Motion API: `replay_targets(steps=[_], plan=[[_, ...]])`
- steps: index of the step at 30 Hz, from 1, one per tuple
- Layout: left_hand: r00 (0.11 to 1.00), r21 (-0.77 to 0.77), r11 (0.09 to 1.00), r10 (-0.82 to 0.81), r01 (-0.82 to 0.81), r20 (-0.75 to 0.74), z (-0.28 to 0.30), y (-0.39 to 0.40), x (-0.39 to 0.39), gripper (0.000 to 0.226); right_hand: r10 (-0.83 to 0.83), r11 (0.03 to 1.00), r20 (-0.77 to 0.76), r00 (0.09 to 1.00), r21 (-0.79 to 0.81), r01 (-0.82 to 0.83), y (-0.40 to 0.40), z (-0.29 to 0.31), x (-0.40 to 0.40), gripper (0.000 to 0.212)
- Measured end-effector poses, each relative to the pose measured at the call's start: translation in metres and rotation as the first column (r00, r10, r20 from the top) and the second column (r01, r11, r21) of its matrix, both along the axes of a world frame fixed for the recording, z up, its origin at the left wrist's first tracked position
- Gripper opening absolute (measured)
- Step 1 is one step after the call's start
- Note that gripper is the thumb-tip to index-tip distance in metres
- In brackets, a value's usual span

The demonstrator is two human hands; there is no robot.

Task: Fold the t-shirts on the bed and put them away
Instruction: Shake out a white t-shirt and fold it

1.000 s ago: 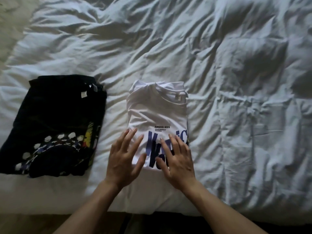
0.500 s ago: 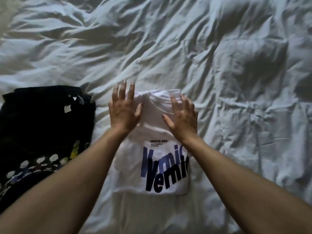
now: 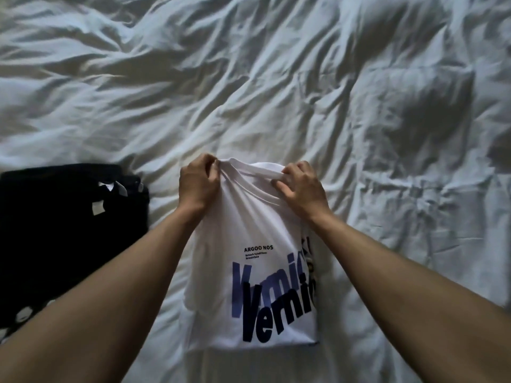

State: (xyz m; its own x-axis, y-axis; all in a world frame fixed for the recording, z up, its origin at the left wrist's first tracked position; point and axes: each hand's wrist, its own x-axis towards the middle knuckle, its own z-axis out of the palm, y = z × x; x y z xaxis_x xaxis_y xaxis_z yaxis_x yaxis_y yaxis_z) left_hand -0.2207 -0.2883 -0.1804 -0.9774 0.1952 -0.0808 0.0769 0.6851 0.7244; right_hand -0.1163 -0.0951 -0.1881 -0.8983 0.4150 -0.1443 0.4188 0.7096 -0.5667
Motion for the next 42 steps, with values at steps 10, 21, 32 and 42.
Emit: replay_targets(steps=[10,21,32,42], plan=[[0.956,-0.201,0.962,0.225,-0.187,0.189,-0.011,-0.003,0.052,0.074,-0.292,0.945,0.213,0.933,-0.089,0.316,-0.054,-0.009,0.066,0.103],[0.789,0.268,0.933,0.027,-0.240,0.613,-0.017,-0.036,0.038,0.080,-0.380,0.449,0.315,0.869,-0.759,0.472,-0.017,-0.009,0.064,0.051],[0.615,0.507,0.773,-0.197,-0.381,0.763,-0.005,-0.042,0.044,0.044,-0.236,0.239,0.284,0.929,-0.910,0.339,-0.012,-0.006,0.073,0.046],[0.568,0.246,0.957,-0.117,-0.155,0.814,-0.006,-0.062,0.077,0.068,0.014,0.306,0.423,0.906,-0.865,0.398,-0.002,-0.012,0.090,0.063]])
